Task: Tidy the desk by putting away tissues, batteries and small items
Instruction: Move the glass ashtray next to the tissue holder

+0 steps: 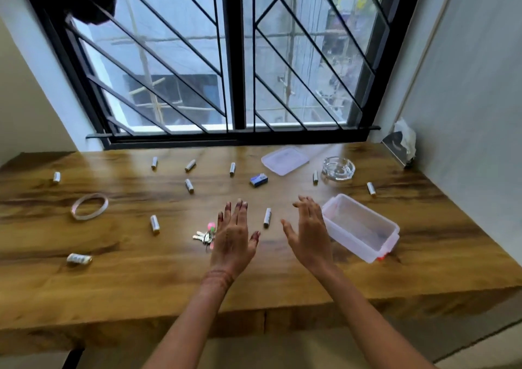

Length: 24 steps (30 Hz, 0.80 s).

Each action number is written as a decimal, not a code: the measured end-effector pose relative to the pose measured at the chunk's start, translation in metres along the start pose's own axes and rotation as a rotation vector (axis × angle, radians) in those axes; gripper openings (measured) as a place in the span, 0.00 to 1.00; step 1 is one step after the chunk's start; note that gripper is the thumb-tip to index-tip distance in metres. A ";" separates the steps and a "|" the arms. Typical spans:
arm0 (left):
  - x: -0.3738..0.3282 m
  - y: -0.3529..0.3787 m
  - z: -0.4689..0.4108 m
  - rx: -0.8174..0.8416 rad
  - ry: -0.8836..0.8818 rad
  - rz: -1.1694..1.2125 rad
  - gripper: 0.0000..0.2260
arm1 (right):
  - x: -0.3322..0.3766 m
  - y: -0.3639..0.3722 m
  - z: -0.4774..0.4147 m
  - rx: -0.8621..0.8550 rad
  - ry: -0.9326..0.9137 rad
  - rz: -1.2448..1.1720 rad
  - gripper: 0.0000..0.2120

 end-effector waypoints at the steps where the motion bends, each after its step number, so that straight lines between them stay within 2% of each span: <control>1: -0.001 0.002 -0.016 0.004 0.014 0.018 0.30 | -0.003 0.003 -0.015 0.001 0.003 -0.006 0.19; 10: -0.027 0.030 -0.122 0.127 0.130 0.084 0.30 | -0.049 0.005 -0.105 0.085 0.140 -0.020 0.20; 16: -0.067 0.058 -0.159 0.197 0.188 0.112 0.30 | -0.099 -0.007 -0.134 0.119 0.310 -0.094 0.23; 19: -0.089 0.077 -0.175 0.257 0.183 0.114 0.29 | -0.133 -0.014 -0.143 0.127 0.404 -0.124 0.29; 22: -0.114 0.097 -0.189 0.340 0.137 0.115 0.29 | -0.172 -0.014 -0.149 0.194 0.483 -0.142 0.40; 24: -0.132 0.115 -0.201 0.412 0.099 0.103 0.29 | -0.197 -0.014 -0.154 0.241 0.511 -0.148 0.43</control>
Point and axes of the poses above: each hand's wrist, its own z-axis away from the middle knuckle, its own y-axis out of the palm, x = y × z, the point moved 2 cm from there along -z, towards the middle knuckle, and after that the axes turned 8 degrees about -y, right-handed, at the moved point
